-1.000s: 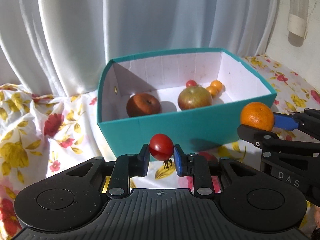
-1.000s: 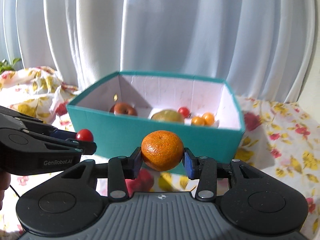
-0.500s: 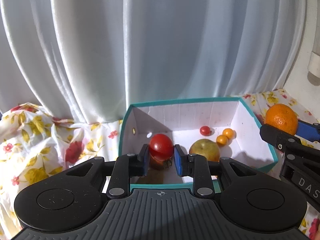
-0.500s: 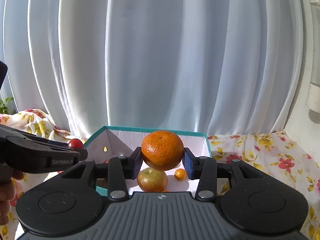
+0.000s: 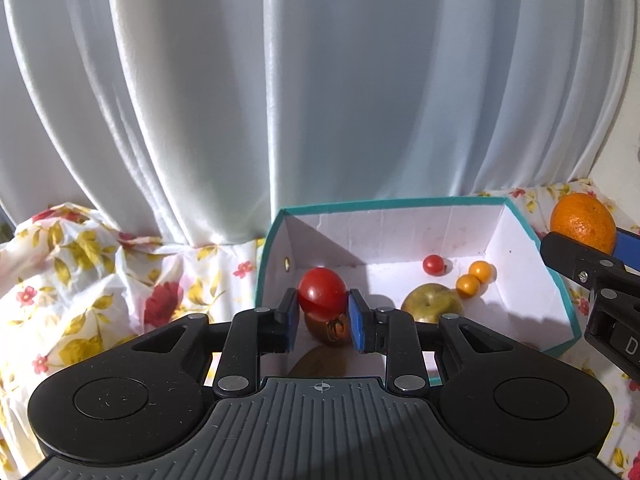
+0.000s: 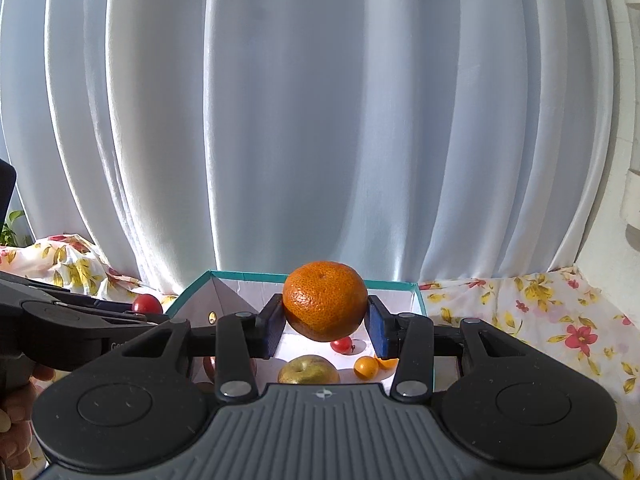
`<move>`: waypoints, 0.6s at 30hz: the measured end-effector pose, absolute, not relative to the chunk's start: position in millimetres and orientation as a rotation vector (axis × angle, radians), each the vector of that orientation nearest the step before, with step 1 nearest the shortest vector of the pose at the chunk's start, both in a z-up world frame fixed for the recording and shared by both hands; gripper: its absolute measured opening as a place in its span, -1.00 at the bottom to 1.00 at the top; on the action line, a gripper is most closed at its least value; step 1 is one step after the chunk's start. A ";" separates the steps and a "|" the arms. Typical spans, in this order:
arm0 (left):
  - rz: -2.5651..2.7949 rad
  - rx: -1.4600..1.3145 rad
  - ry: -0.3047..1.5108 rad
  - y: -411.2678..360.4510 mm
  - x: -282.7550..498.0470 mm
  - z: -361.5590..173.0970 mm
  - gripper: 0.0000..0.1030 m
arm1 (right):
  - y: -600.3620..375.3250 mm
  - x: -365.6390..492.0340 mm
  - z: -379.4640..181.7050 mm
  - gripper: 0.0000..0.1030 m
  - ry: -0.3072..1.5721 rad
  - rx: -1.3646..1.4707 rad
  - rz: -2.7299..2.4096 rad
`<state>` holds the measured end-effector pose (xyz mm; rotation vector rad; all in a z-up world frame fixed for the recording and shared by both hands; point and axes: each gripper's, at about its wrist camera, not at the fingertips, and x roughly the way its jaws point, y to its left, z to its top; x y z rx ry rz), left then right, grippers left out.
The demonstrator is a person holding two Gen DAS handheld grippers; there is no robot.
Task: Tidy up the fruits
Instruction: 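Carry tomato and mandarin over the teal box and open both tools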
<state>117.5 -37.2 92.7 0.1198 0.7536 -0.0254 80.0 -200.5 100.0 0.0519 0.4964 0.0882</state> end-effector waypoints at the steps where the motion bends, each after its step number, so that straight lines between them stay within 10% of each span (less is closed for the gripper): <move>1: -0.023 0.121 0.755 -37.0 118.7 91.4 -0.43 | -200.6 81.3 99.5 -0.17 0.498 0.050 0.088; 18: -0.014 0.136 0.837 -35.2 141.6 63.2 -0.43 | -200.0 101.9 83.5 -0.17 0.555 0.038 0.082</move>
